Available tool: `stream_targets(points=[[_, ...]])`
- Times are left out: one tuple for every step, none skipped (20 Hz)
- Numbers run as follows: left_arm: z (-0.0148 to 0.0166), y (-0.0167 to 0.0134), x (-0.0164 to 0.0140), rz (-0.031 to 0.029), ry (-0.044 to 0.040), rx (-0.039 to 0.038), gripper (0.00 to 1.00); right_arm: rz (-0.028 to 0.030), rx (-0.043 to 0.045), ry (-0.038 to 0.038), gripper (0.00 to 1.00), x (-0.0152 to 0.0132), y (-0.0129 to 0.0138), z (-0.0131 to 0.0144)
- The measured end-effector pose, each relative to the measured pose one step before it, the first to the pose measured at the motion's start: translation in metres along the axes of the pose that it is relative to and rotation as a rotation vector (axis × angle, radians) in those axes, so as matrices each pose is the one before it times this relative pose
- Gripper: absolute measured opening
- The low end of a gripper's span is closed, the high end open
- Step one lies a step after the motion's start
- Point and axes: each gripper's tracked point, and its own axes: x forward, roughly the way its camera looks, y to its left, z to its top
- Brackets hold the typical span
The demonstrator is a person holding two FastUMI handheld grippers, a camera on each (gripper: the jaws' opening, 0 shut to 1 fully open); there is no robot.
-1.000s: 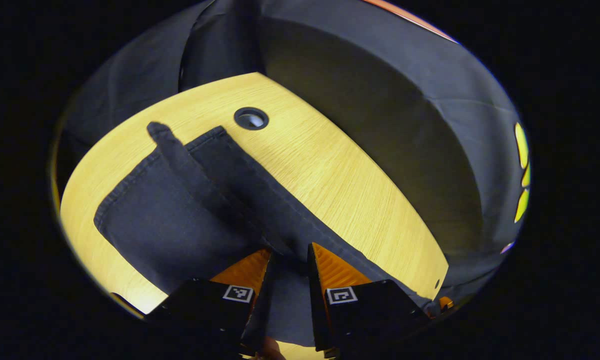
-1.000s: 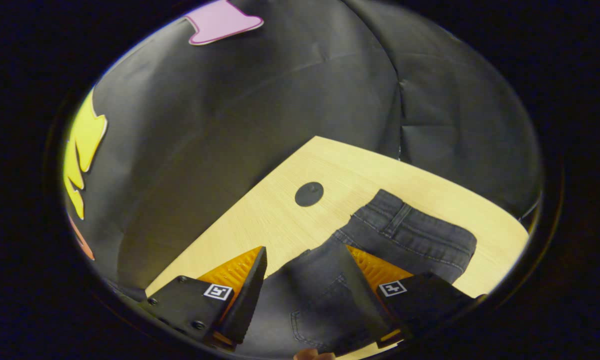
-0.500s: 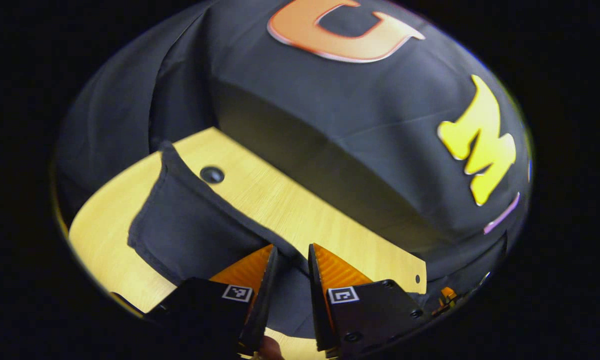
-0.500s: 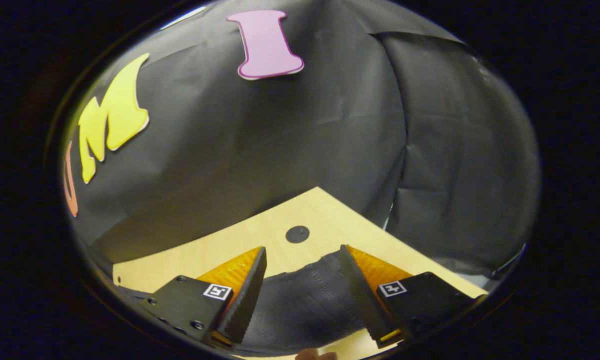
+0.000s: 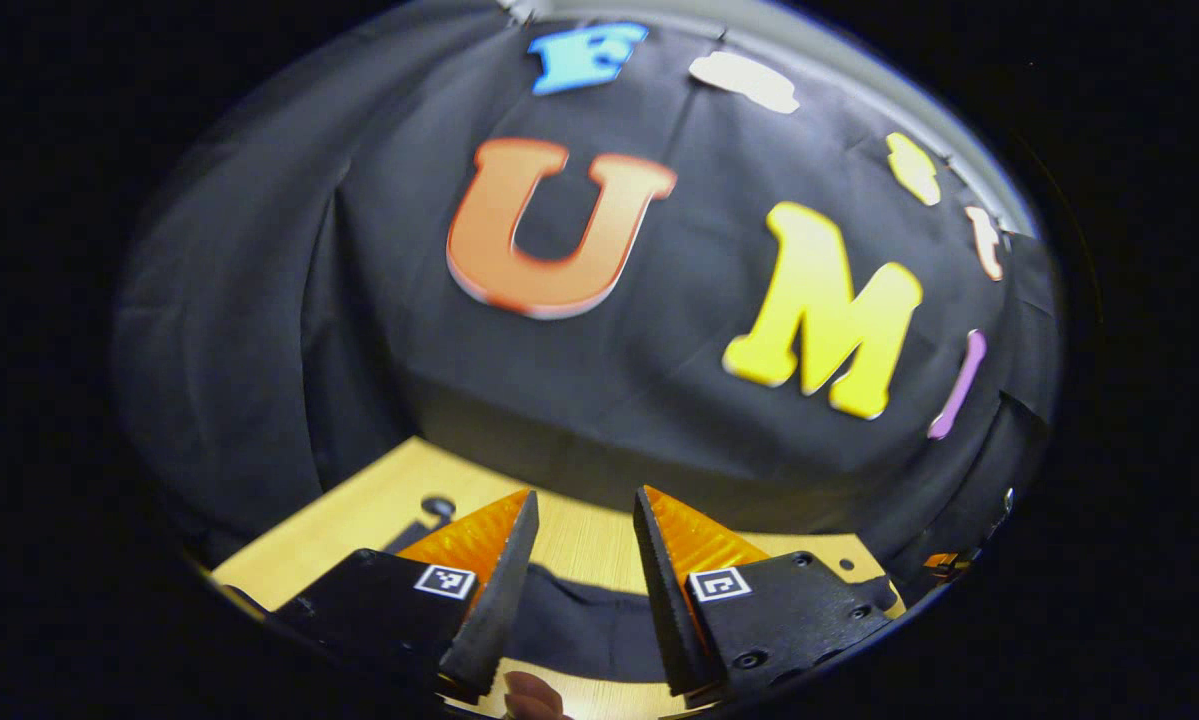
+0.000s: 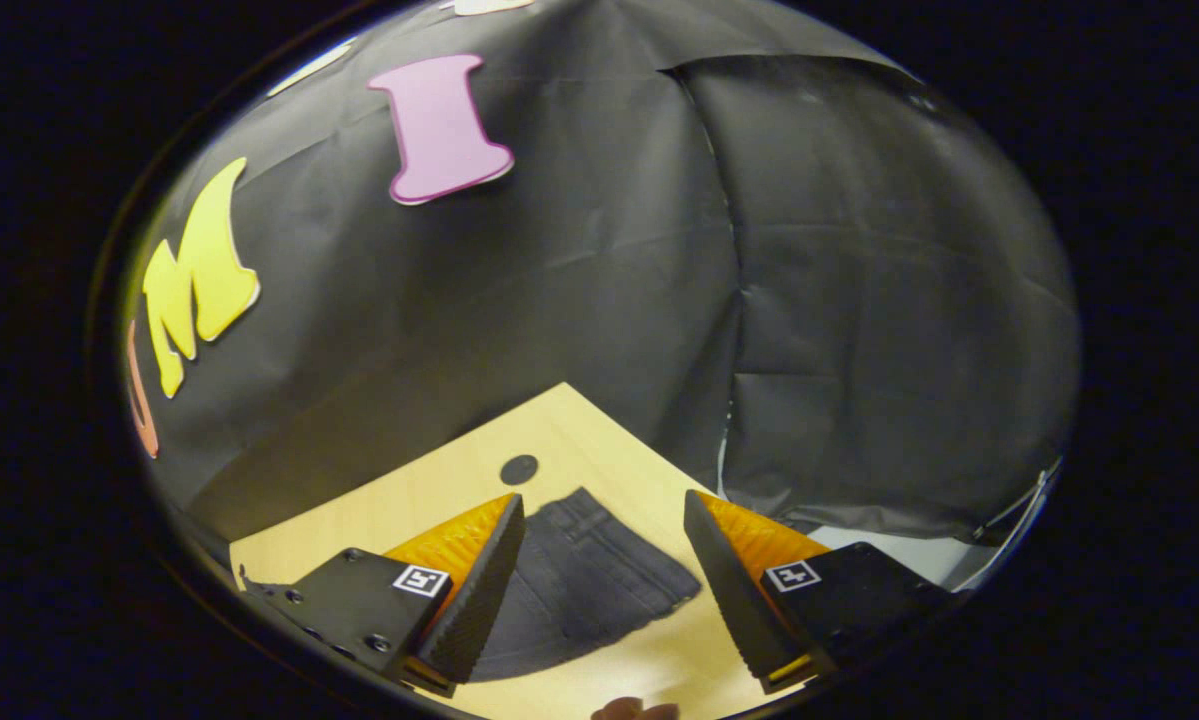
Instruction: Grasp the waist and the cuffs of the jeans and fold them to make the two legs overlap; first hold the waist and fold one-third of the jeans toward the cuffs, then hold the cuffs and fold the remaining one-third in the same direction to finish folding.
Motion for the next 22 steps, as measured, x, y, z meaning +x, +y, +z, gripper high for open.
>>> stream_targets(points=[[0.00651, -0.00766, -0.01475, 0.00439, -0.03648, 0.03898, 0.67, -0.00886, 0.0078, 0.03067, 0.93, 0.00454, -0.00898, -0.00721], [-0.009, -0.00355, -0.00871, 0.02252, 0.02183, 0.04006, 0.74, -0.00683, 0.01119, 0.02639, 0.93, 0.00432, -0.01001, -0.00672], [-0.012, -0.00205, -0.01392, 0.0405, 0.03431, 0.04719, 0.77, -0.00568, 0.01728, 0.03104, 0.93, 0.00579, -0.00871, -0.01092], [-0.00079, 0.0049, -0.01516, 0.04537, -0.01724, 0.0499, 0.8, 0.00177, 0.02738, 0.03989, 0.98, 0.00424, -0.00536, -0.01244], [0.01118, -0.00524, -0.01395, 0.01276, -0.04515, 0.03723, 0.83, 0.00617, 0.03554, 0.04031, 0.94, 0.00394, -0.00095, -0.01127], [0.01041, -0.01095, -0.00701, -0.00138, -0.03125, 0.01157, 0.83, 0.00507, 0.02967, 0.03239, 0.94, 0.0053, -0.00041, -0.01076], [0.00477, -0.0055, -0.00899, -0.00252, -0.00701, 0.00497, 0.83, 0.00763, 0.0261, 0.02449, 0.94, 0.00542, 0.00059, -0.00829], [0.00427, -0.00556, -0.00768, 0.00085, 0.00681, -0.00108, 0.94, 0.01848, 0.02826, 0.02078, 0.94, 0.0053, 0.0044, -0.00644], [0.00612, -0.0028, -0.01411, -0.00886, -0.00606, -0.01374, 0.95, 0.01439, 0.02795, 0.02365, 0.99, 0.0045, 0.00325, -0.00805], [0.00969, -0.00524, -0.01256, -0.01671, -0.01665, -0.00942, 0.84, 0.00868, 0.02217, 0.01674, 0.99, 0.00488, 0.00166, -0.00599], [0.00729, -0.00427, -0.01861, -0.00811, -0.00985, -0.01233, 0.84, -0.00357, 0.01352, 0.01358, 0.99, 0.00317, -0.00284, -0.00511], [0.0067, -0.00751, -0.01447, -0.01681, -0.00662, -0.01776, 0.97, 0.00969, 0.01416, -0.00425, 0.94, -0.00157, 0.00143, 0.00197], [0.00326, -0.00886, -0.0111, -0.01586, 0.00373, -0.02284, 0.87, 0.00158, 0.01703, -0.00436, 0.94, -0.00012, 0.00147, 0.0009], [0.00131, -0.00777, -0.00754, -0.01451, 0.00517, -0.01253, 0.87, 0.00379, 0.00703, -0.00646, 0.98, -0.00424, 0.00046, 0.00181], [-0.00281, -0.00661, -0.0034, -0.00907, 0.01106, -0.00772, 0.97, -0.02513, -0.01229, -0.00193, 0.94, 0.00138, -0.00477, -0.00024], [-0.00065, -0.00645, -0.00412, -0.01387, 0.01001, -0.00331, 0.97, -0.03374, -0.03141, -0.00526, 0.84, 0.00014, -0.00661, 0.00047], [-0.00132, -0.00393, -0.00358, -0.00528, 0.0039, -0.00627, 0.97, 0.00247, -0.0048, 0.00377, 0.74, 0.00382, -0.0026, 0.00187], [0.00001, -0.00657, -0.00349, -0.02056, 0.00092, -0.00372, 0.98, 0.00506, 0.01586, 0.00904, 0.65, 0.00093, -0.00166, -0.00283], [0.00129, -0.00738, -0.0039, -0.02199, -0.0019, -0.00268, 0.98, 0.01018, 0.00797, -0.00057, 0.59, -0.00106, -0.0004, 0.00078], [0.00112, -0.00311, -0.0026, -0.01127, -0.00289, 0.00324, 0.98, 0.01338, 0.00519, 0.02804, 0.57, 0.00112, -0.0013, -0.00341], [-0.00028, -0.00077, -0.00081, -0.00512, -0.00275, 0.01381, 0.98, 0.0149, 0.0117, -0.00555, 0.46, -0.00336, 0.00164, 0.00712], [-0.00244, -0.00236, 0.00054, -0.01641, 0.00604, 0.00901, 0.98, 0.00624, 0.00688, 0.00774, 0.35, -0.00421, -0.00001, -0.00136]])
